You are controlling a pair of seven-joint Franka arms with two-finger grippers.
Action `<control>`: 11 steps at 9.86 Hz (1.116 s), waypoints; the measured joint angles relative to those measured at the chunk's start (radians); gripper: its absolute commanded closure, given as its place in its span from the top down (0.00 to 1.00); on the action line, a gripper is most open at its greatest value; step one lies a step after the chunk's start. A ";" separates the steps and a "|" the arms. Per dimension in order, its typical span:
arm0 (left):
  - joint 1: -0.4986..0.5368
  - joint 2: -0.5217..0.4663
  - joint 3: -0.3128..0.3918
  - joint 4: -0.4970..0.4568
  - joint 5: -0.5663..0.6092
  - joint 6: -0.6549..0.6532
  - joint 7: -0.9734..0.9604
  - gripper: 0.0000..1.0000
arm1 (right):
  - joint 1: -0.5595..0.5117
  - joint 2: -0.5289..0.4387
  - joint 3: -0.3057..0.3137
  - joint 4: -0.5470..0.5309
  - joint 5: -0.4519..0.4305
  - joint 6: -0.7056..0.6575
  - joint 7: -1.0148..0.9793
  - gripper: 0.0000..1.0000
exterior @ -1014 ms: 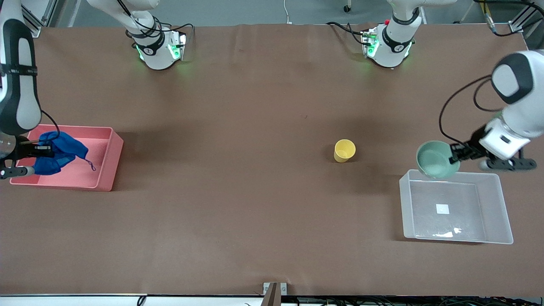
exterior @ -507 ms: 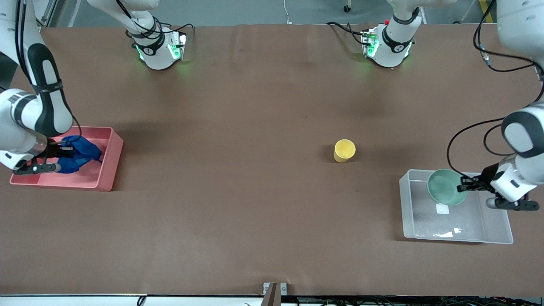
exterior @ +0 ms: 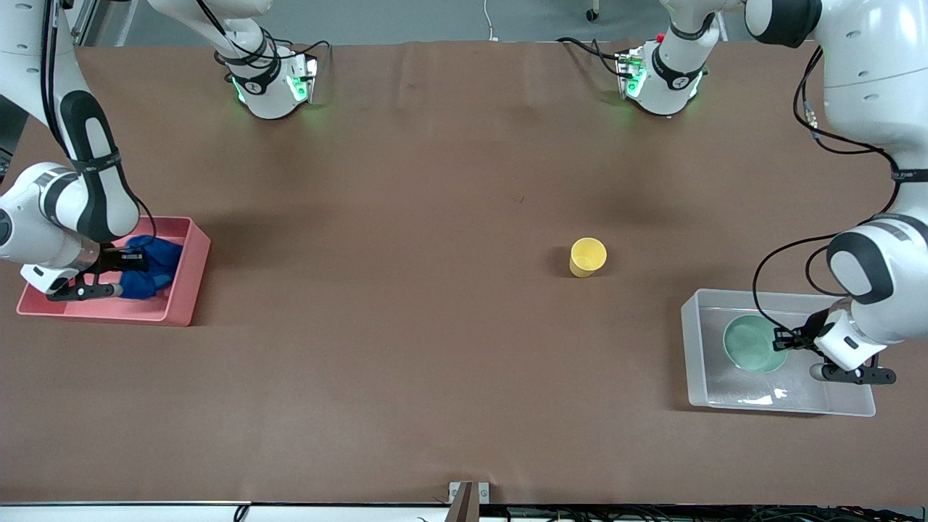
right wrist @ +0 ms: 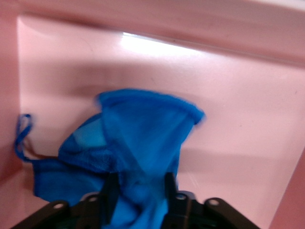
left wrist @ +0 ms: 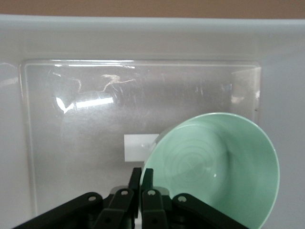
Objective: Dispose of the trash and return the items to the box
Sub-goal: 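Release the cloth and raise the right gripper while the left releases the bowl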
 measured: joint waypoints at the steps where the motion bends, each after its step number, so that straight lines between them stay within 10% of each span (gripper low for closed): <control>1: 0.001 0.014 0.001 0.000 -0.027 0.010 0.018 0.04 | 0.002 -0.027 0.003 0.041 0.002 -0.052 0.003 1.00; 5: 0.002 0.040 0.002 -0.011 -0.064 0.018 0.037 0.20 | 0.001 -0.236 0.091 0.261 0.006 -0.415 0.216 1.00; 7: 0.002 0.044 0.001 -0.017 -0.065 0.018 0.037 0.72 | -0.014 -0.319 0.172 0.354 -0.007 -0.568 0.349 1.00; 11: 0.002 -0.002 0.004 0.002 -0.013 0.023 0.055 1.00 | -0.020 -0.447 0.298 0.461 -0.041 -0.700 0.537 1.00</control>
